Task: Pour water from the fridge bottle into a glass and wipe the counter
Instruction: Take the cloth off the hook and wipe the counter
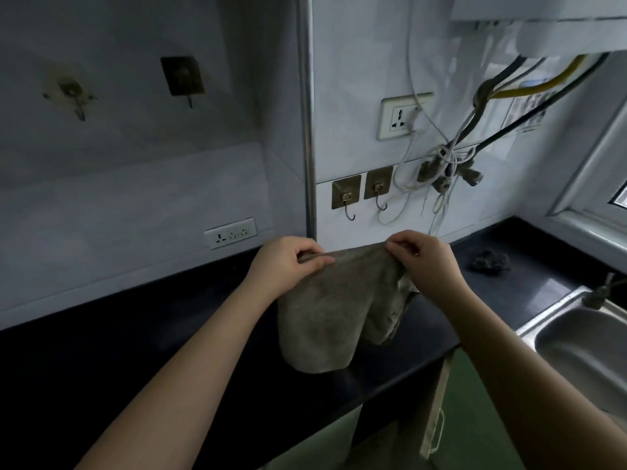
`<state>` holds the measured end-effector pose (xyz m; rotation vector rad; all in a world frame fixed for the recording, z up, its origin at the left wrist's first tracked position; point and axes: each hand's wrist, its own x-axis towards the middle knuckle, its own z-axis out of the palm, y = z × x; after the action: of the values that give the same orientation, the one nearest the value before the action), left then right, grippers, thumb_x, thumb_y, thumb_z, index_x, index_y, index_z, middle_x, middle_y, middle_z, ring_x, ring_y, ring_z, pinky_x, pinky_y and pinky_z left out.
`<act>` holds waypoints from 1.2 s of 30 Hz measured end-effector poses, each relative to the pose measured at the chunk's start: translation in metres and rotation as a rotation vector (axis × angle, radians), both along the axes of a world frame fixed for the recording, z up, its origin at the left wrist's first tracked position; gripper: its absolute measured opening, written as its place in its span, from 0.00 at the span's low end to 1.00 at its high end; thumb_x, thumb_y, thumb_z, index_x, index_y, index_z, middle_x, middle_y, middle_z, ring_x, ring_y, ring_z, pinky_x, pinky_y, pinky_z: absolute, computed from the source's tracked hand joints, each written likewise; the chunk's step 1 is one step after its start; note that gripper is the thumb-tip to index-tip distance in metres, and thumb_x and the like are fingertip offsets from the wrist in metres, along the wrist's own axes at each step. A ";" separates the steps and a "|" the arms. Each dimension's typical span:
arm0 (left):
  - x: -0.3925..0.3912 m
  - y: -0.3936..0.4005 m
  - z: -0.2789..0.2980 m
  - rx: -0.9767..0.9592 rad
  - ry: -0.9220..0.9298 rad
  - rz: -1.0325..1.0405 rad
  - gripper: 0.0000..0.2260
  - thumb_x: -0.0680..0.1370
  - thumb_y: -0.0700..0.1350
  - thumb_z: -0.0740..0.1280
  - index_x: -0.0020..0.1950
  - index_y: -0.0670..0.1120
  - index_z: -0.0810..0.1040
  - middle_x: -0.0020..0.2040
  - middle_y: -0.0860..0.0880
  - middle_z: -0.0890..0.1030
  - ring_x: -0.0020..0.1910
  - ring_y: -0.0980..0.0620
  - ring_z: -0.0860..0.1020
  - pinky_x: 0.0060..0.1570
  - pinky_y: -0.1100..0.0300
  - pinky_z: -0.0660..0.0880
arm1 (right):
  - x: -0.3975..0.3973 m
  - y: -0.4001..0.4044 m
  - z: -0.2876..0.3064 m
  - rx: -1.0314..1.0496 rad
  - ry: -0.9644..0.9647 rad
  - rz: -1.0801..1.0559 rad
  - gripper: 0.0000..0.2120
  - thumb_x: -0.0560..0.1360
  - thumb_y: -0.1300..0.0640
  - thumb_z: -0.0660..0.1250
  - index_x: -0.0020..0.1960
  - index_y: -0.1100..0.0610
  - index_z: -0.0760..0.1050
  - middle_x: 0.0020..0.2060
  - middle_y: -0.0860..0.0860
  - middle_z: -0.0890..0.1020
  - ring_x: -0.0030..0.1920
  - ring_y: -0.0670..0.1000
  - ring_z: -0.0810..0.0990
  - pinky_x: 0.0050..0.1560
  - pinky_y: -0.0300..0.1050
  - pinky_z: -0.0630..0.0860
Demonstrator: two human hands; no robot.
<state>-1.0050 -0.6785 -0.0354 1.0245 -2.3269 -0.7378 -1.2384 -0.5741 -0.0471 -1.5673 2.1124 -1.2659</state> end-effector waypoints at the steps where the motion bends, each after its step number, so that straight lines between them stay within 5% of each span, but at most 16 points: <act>1: -0.006 -0.005 0.002 -0.014 0.001 -0.002 0.07 0.74 0.57 0.72 0.45 0.55 0.84 0.42 0.59 0.83 0.43 0.62 0.79 0.46 0.57 0.78 | -0.004 -0.005 0.000 -0.007 0.005 -0.018 0.04 0.77 0.52 0.68 0.49 0.48 0.81 0.39 0.37 0.79 0.41 0.34 0.76 0.39 0.27 0.67; 8: -0.054 -0.039 0.004 -0.173 -0.005 0.030 0.08 0.78 0.54 0.68 0.52 0.53 0.83 0.37 0.62 0.75 0.38 0.62 0.73 0.36 0.65 0.66 | -0.050 -0.040 -0.002 -0.071 0.059 -0.091 0.05 0.76 0.52 0.70 0.49 0.50 0.83 0.44 0.44 0.82 0.43 0.39 0.77 0.42 0.29 0.68; 16: -0.106 -0.072 0.001 -0.395 0.039 0.181 0.09 0.79 0.51 0.67 0.58 0.51 0.81 0.48 0.57 0.79 0.45 0.61 0.74 0.37 0.73 0.62 | -0.100 -0.097 0.005 -0.145 0.064 -0.120 0.03 0.75 0.53 0.70 0.49 0.49 0.81 0.43 0.45 0.82 0.42 0.41 0.78 0.44 0.34 0.70; 23: -0.133 -0.099 -0.026 -0.552 0.060 0.251 0.02 0.76 0.41 0.71 0.47 0.46 0.82 0.46 0.51 0.80 0.42 0.52 0.79 0.37 0.58 0.76 | -0.123 -0.149 -0.004 -0.143 0.126 -0.064 0.06 0.76 0.55 0.69 0.52 0.54 0.82 0.45 0.47 0.81 0.45 0.46 0.77 0.46 0.34 0.69; 26: -0.136 -0.103 -0.041 -0.590 0.050 0.234 0.02 0.75 0.39 0.71 0.46 0.44 0.83 0.44 0.49 0.81 0.41 0.51 0.80 0.36 0.56 0.78 | -0.126 -0.159 -0.018 -0.104 0.166 -0.070 0.05 0.76 0.56 0.70 0.50 0.55 0.82 0.43 0.47 0.79 0.44 0.47 0.74 0.45 0.26 0.64; 30: -0.136 -0.105 -0.054 -0.593 0.047 0.228 0.05 0.77 0.40 0.69 0.48 0.41 0.84 0.44 0.47 0.81 0.41 0.49 0.80 0.37 0.54 0.78 | -0.126 -0.163 -0.033 -0.069 0.106 -0.041 0.05 0.75 0.56 0.70 0.49 0.55 0.83 0.42 0.48 0.82 0.43 0.48 0.78 0.45 0.34 0.69; 36: -0.139 -0.096 -0.069 -0.479 0.042 0.274 0.05 0.75 0.37 0.72 0.50 0.41 0.84 0.45 0.47 0.80 0.42 0.49 0.81 0.43 0.58 0.79 | -0.123 -0.155 -0.049 0.013 -0.001 -0.038 0.05 0.76 0.57 0.69 0.50 0.53 0.82 0.42 0.46 0.81 0.43 0.45 0.78 0.41 0.27 0.67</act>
<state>-1.1445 -0.7746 -0.1043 1.0555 -2.1159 -0.0850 -1.3610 -0.7293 -0.0958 -1.5286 2.1548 -1.2622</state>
